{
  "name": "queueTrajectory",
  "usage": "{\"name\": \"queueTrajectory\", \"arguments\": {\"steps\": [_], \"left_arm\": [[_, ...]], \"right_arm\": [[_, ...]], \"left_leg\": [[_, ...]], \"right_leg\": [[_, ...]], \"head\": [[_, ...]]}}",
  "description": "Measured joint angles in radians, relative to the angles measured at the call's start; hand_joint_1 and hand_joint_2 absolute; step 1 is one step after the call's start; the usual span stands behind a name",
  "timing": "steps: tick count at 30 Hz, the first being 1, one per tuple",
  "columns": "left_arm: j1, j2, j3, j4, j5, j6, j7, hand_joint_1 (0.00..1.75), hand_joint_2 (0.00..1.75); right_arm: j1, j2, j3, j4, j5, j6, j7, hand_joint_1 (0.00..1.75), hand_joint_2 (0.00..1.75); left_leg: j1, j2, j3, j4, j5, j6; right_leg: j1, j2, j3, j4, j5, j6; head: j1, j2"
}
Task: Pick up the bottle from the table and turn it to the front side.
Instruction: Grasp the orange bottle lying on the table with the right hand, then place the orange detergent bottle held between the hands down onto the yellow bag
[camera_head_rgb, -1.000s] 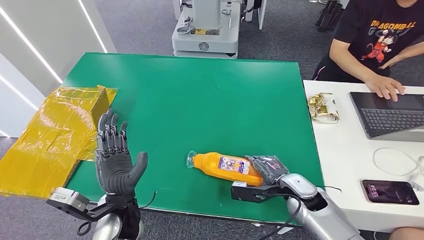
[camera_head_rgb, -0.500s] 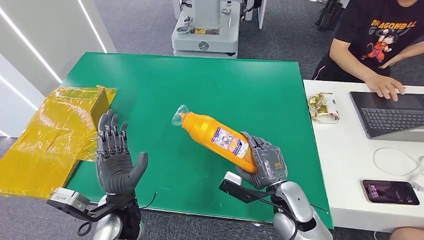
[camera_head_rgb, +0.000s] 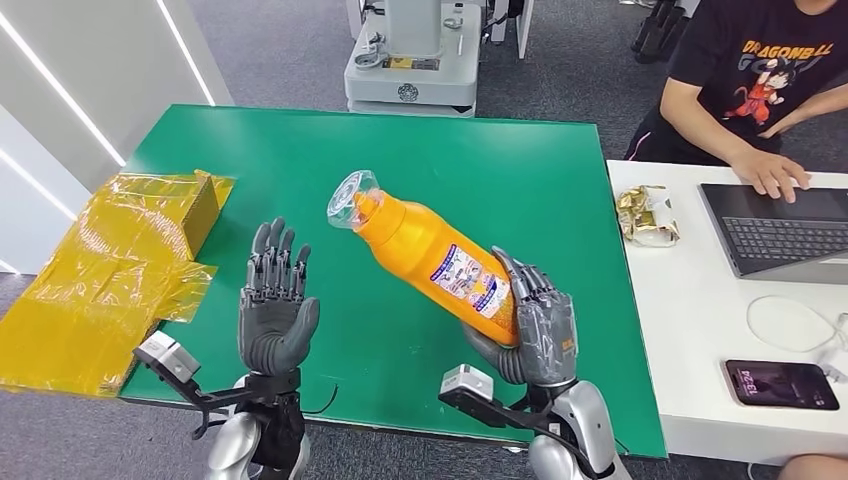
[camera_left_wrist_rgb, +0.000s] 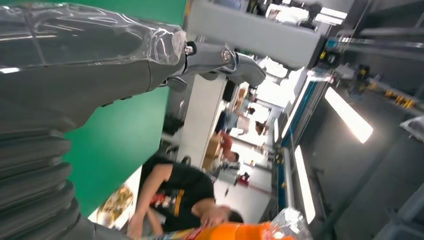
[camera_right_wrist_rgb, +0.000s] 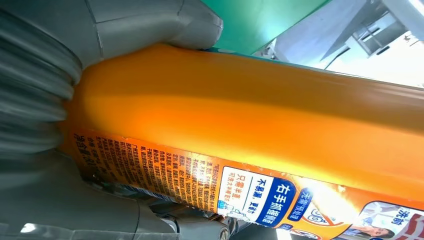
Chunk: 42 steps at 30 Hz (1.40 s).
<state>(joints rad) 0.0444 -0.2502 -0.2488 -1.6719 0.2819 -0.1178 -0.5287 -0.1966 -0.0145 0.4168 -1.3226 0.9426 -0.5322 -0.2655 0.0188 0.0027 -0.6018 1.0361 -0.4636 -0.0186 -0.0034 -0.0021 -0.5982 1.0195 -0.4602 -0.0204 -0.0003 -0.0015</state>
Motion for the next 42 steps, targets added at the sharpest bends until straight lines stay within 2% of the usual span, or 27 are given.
{"name": "queueTrajectory", "arguments": {"steps": [5,9,19,31,42], "left_arm": [[-0.028,0.01,-0.022,0.036,0.023,-0.051,0.04,0.0,1.75],[-0.041,0.014,-0.039,0.056,0.023,-0.092,0.05,0.0,1.75],[-0.064,0.02,-0.056,0.085,-0.02,-0.118,0.048,0.0,1.75],[-0.088,0.02,-0.056,0.104,-0.025,-0.13,0.049,0.0,1.75],[-0.092,0.019,-0.05,0.106,-0.037,-0.127,0.054,0.0,1.75]], "right_arm": [[-0.018,0.02,0.002,0.033,-0.009,0.029,-0.031,1.75,1.75],[-0.032,0.029,0.008,0.068,-0.016,0.102,-0.033,1.75,1.75],[-0.081,0.048,0.029,0.15,-0.025,0.25,-0.032,1.75,1.75],[-0.142,0.076,0.062,0.224,-0.032,0.275,-0.079,1.75,1.75],[-0.176,0.09,0.08,0.277,-0.048,0.339,-0.077,1.75,1.75]], "left_leg": [[0.0,0.0,0.0,0.0,0.0,0.0],[0.0,0.0,0.0,0.0,0.0,0.0],[0.0,0.0,0.0,0.0,0.0,0.0],[0.0,0.0,0.0,0.0,0.0,0.0],[0.0,0.0,0.0,0.0,0.0,0.0]], "right_leg": [[0.0,0.0,0.0,0.0,0.0,0.0],[0.0,0.0,0.0,0.0,0.0,0.0],[0.0,0.0,0.0,0.0,0.0,0.0],[0.0,0.0,0.0,0.0,0.0,0.0],[0.0,0.0,0.0,0.0,0.0,0.0]], "head": [[0.0,0.0],[0.0,0.0],[0.0,0.0],[0.0,0.0],[0.0,0.0]]}}
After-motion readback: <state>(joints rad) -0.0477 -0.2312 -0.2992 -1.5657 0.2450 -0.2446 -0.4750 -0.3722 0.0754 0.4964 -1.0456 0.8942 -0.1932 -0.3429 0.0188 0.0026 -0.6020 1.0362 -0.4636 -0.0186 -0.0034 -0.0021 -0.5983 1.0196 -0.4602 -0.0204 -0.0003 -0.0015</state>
